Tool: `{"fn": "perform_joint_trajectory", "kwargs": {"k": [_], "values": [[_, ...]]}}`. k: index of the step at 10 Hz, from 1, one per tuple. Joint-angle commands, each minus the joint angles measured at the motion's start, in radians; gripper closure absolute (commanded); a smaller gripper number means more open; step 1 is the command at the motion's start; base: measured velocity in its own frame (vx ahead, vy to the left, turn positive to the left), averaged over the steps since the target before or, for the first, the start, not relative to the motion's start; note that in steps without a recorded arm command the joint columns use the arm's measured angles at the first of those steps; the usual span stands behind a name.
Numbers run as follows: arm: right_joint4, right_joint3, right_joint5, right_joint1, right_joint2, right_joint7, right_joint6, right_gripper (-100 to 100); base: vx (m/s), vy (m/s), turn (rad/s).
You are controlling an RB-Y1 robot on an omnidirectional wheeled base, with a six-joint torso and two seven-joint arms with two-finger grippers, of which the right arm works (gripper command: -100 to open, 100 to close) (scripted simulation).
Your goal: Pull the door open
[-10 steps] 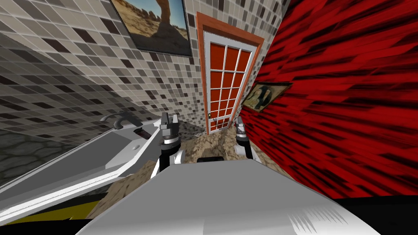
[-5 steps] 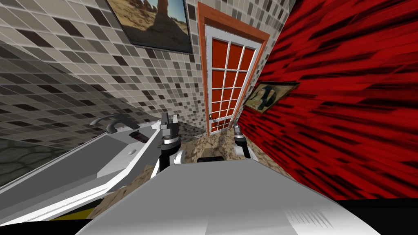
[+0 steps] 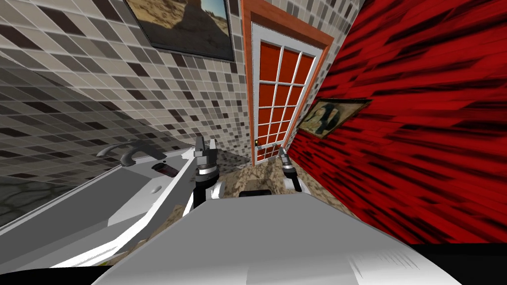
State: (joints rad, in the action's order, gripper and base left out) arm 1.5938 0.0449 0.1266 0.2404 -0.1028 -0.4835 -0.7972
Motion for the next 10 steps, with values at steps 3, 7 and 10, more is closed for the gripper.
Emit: {"fn": "perform_joint_trajectory", "kwargs": {"k": [3,7,10], "values": [[-0.1,0.0,0.036,-0.031,-0.014,-0.079,-0.019,-100,0.093,0.048,-0.005],[-0.172,0.0,0.057,-0.049,-0.022,-0.123,-0.031,-100,0.07,0.029,-0.003],[-0.266,0.001,0.087,-0.076,-0.032,-0.189,-0.049,-100,0.071,0.037,-0.005]]}}
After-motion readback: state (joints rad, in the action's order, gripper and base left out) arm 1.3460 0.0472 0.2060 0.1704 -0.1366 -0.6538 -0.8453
